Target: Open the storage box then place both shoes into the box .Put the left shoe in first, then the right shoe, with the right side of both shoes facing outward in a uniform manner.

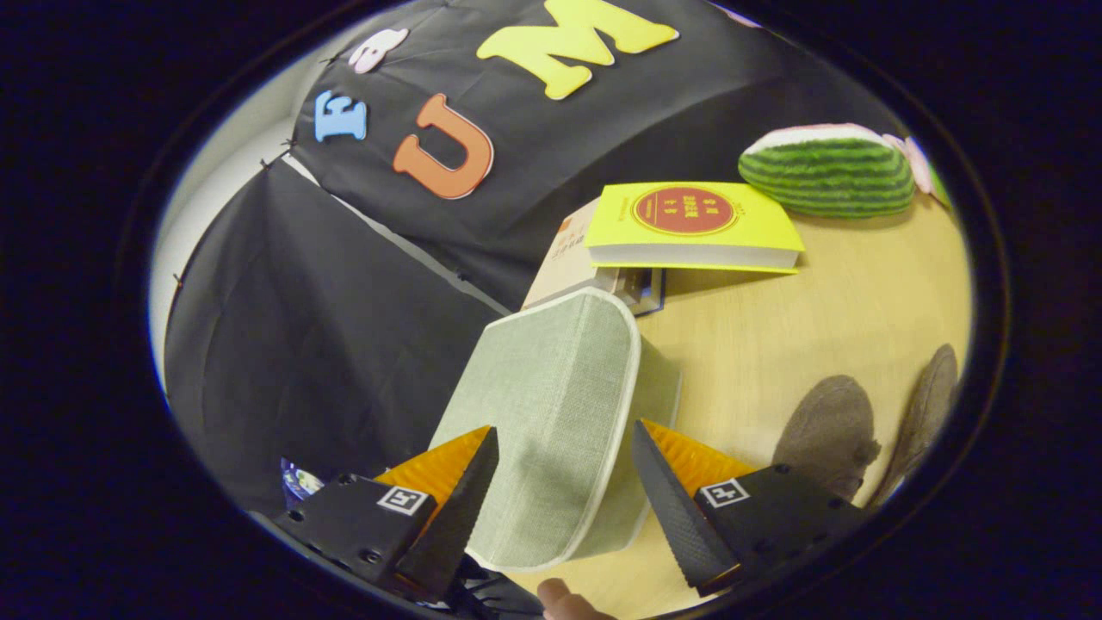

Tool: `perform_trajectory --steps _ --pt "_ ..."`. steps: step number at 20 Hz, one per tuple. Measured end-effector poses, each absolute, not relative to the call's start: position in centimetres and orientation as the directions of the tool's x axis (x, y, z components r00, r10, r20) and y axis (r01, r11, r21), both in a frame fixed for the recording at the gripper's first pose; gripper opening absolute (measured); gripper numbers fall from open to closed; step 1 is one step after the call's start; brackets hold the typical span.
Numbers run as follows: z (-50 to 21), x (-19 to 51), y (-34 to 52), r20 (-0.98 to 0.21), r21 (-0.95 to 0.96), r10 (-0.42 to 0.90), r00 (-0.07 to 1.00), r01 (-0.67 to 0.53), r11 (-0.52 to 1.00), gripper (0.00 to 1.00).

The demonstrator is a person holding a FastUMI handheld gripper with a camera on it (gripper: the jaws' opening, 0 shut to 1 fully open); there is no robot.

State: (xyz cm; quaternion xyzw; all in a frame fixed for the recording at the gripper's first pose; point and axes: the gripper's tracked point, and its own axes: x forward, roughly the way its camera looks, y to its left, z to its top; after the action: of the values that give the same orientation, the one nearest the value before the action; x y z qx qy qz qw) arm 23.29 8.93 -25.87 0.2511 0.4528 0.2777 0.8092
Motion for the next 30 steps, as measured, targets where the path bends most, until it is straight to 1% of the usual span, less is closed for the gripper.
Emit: perform_trajectory --steps 3,5,6,7,9,11,12,14,16,17,24,28,29,30 --pt "-26.5 24.6 8.8 -0.568 0.732 0.740 0.360 -0.192 0.654 0.99" --pt "-26.1 25.6 9.2 -0.503 0.811 0.799 0.329 -0.139 0.568 0.99" --pt "-26.0 25.6 9.5 -0.465 0.849 0.834 0.297 -0.118 0.515 0.99" --pt "-26.6 25.3 9.8 -0.452 0.867 0.853 0.261 -0.099 0.489 0.98" --pt "-28.9 25.6 9.5 -0.486 0.858 0.843 0.228 -0.058 0.511 0.98" --pt "-28.3 25.1 10.2 -0.435 0.893 0.882 0.181 -0.036 0.448 0.98" --pt "-28.0 24.9 10.4 -0.413 0.904 0.896 0.165 -0.047 0.426 0.97" --pt "-28.1 23.9 10.9 -0.408 0.907 0.905 0.119 -0.056 0.417 0.91" --pt "-28.2 23.8 11.1 -0.419 0.904 0.900 0.122 -0.037 0.426 0.83" --pt "-28.3 23.8 11.0 -0.431 0.899 0.893 0.129 -0.028 0.437 0.73" --pt "-28.1 23.7 10.3 -0.519 0.848 0.838 0.167 -0.023 0.529 0.66" --pt "-26.8 23.8 9.1 -0.587 0.791 0.784 0.204 -0.064 0.609 0.51" --pt "-26.7 23.6 9.0 -0.602 0.775 0.771 0.210 -0.080 0.627 0.42" --pt "-26.4 23.6 8.8 -0.613 0.764 0.760 0.217 -0.084 0.640 0.37"
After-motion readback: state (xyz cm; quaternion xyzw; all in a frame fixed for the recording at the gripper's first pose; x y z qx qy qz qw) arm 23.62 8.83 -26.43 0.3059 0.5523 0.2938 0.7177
